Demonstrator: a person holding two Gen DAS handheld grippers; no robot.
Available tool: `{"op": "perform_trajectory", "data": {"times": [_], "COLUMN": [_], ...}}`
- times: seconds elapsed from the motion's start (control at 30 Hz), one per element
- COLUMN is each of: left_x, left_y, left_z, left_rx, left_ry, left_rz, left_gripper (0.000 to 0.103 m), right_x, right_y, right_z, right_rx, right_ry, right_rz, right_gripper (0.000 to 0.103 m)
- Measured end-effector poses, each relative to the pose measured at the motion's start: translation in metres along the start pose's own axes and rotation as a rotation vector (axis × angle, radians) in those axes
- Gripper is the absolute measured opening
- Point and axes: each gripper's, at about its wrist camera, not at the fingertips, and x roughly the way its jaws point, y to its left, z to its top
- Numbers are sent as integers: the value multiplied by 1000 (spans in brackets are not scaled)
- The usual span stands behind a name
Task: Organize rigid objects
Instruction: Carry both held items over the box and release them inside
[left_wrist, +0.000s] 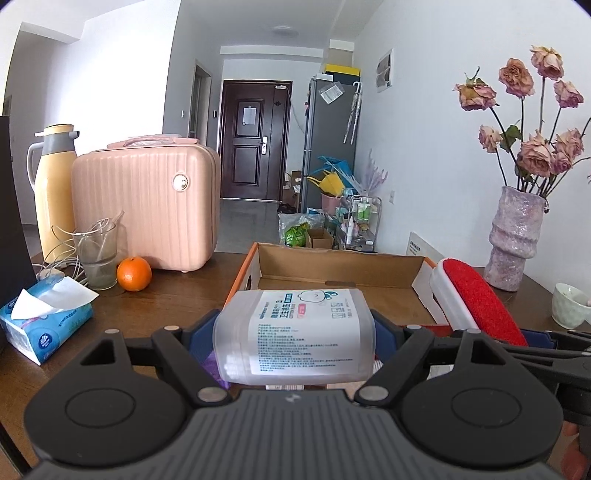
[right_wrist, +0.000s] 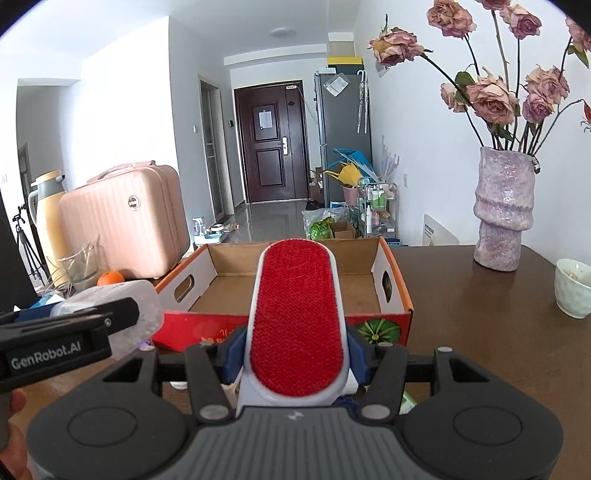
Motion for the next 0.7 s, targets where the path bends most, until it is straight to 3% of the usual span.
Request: {"op": "perform_trajectory", "data": {"times": [0.7], "left_x": [65], "left_y": [-4], "left_z": [25], "left_rx": [-53], "left_ry": [17], "left_rz": [36], "left_gripper": [83], "right_x": [61], "right_y": [-10], "right_z": [35], "right_rx": [37], "right_ry": [25], "right_rz": [-12], "right_gripper": [55]}}
